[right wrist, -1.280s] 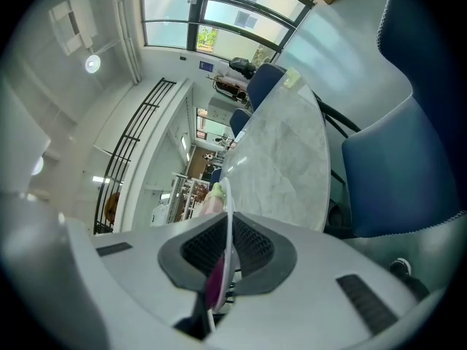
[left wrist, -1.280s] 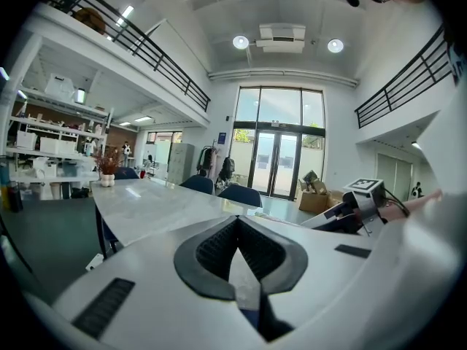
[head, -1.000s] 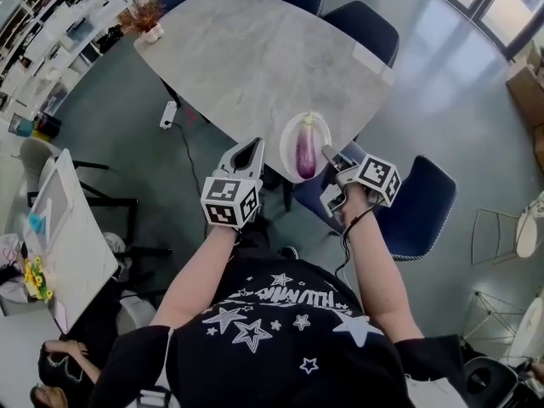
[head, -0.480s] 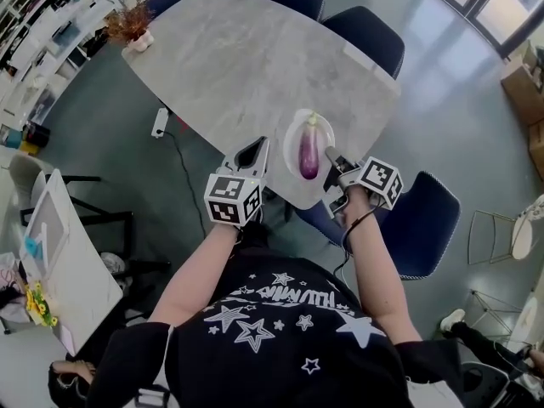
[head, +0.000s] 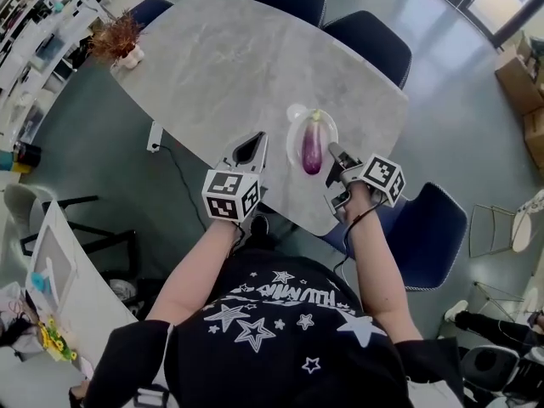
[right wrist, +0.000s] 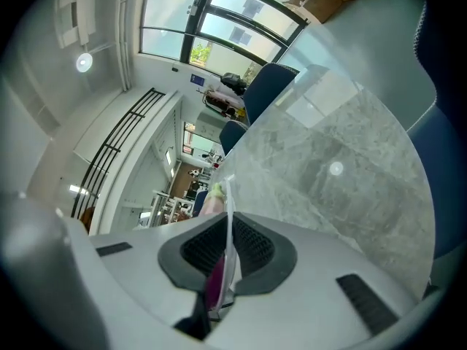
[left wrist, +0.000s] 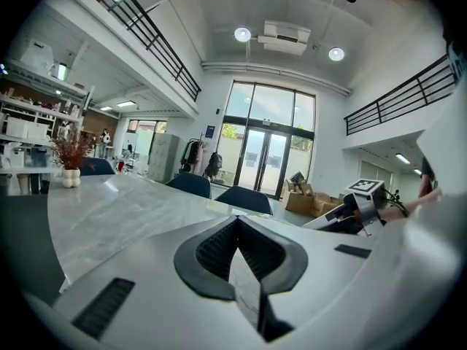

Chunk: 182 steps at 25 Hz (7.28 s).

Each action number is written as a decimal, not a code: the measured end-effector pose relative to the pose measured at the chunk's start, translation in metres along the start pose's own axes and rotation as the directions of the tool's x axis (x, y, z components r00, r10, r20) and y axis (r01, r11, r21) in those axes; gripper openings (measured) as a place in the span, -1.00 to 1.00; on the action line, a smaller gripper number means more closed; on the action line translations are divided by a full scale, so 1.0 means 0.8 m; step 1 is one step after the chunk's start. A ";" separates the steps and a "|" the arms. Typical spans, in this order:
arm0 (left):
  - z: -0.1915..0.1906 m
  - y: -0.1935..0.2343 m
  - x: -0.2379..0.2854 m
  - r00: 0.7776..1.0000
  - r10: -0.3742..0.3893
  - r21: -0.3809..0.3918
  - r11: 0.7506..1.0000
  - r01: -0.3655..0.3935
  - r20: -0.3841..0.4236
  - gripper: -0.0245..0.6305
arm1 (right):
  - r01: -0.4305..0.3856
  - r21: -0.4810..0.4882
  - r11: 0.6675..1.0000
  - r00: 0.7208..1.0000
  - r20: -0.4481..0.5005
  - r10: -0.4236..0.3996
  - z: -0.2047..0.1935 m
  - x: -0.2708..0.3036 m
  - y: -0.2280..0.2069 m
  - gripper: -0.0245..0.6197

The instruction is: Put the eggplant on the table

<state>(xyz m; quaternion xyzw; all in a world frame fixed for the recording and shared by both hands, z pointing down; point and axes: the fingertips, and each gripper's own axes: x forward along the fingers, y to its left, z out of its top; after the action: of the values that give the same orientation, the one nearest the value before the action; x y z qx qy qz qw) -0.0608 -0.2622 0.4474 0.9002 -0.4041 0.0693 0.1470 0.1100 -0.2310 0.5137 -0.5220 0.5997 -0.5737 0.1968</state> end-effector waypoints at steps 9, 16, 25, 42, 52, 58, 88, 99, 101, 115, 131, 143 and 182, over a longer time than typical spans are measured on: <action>0.002 0.062 0.051 0.994 -0.104 0.001 0.995 0.105 -0.041 -0.90 | 0.077 0.041 0.996 0.993 0.088 -0.081 0.011 0.059 -0.011 -0.86; -0.004 0.098 0.078 0.984 -0.163 -0.007 0.987 0.163 -0.075 -0.90 | 0.109 0.066 0.992 0.986 0.118 -0.116 0.009 0.099 -0.016 -0.86; -0.012 0.109 0.103 0.976 -0.189 -0.010 0.982 0.189 -0.112 -0.90 | 0.137 0.089 0.987 0.981 0.125 -0.148 0.016 0.125 -0.024 -0.86; -0.020 0.135 0.167 0.983 -0.103 -0.033 0.995 0.099 -0.150 -0.90 | 0.181 0.082 0.980 0.983 0.014 -0.183 0.052 0.192 -0.072 -0.86; -0.040 0.127 0.192 0.976 -0.109 -0.028 0.994 0.105 -0.190 -0.90 | 0.172 0.086 0.981 0.985 0.012 -0.174 0.059 0.205 -0.089 -0.86; -0.045 0.131 0.200 0.973 -0.107 -0.028 0.994 0.104 -0.202 -0.90 | 0.230 0.003 0.973 0.973 0.024 -0.230 0.061 0.207 -0.093 -0.86; -0.052 0.128 0.171 0.975 -0.091 -0.022 0.996 0.088 -0.202 -0.90 | 0.370 -0.224 0.902 0.923 -0.021 -0.384 0.053 0.205 -0.112 -0.74; -0.038 0.120 0.142 0.982 -0.099 -0.028 0.995 0.096 -0.158 -0.90 | 0.385 -0.317 0.867 0.914 0.004 -0.405 0.048 0.170 -0.099 -0.72; -0.035 0.116 0.135 0.983 -0.105 -0.029 0.994 0.102 -0.148 -0.90 | 0.380 -0.332 0.864 0.918 0.022 -0.395 0.047 0.165 -0.090 -0.72; -0.026 0.084 0.100 0.979 -0.185 -0.051 0.982 0.180 -0.091 -0.90 | 0.363 -0.507 0.782 0.932 0.194 -0.306 0.046 0.115 0.016 -0.82; -0.009 -0.004 0.053 0.993 -0.112 -0.017 0.994 0.111 -0.036 -0.90 | 0.223 -0.670 0.708 0.975 0.163 -0.153 0.036 0.027 0.059 -0.90; -0.004 -0.087 -0.001 0.999 -0.045 0.031 0.999 0.044 0.014 -0.90 | 0.074 -0.775 0.627 0.997 0.079 -0.020 0.001 -0.055 0.074 -0.90; -0.079 -0.266 -0.213 0.999 0.027 0.080 0.996 -0.029 0.024 -0.90 | 0.043 -0.849 0.527 0.991 0.101 0.083 -0.113 -0.293 0.035 -0.90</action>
<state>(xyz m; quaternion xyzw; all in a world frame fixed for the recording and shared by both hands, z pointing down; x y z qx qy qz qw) -0.0154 0.0127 0.4216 0.9004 -0.4151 0.0774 0.1049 0.1120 0.0063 0.4272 -0.5807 0.7948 -0.1726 -0.0368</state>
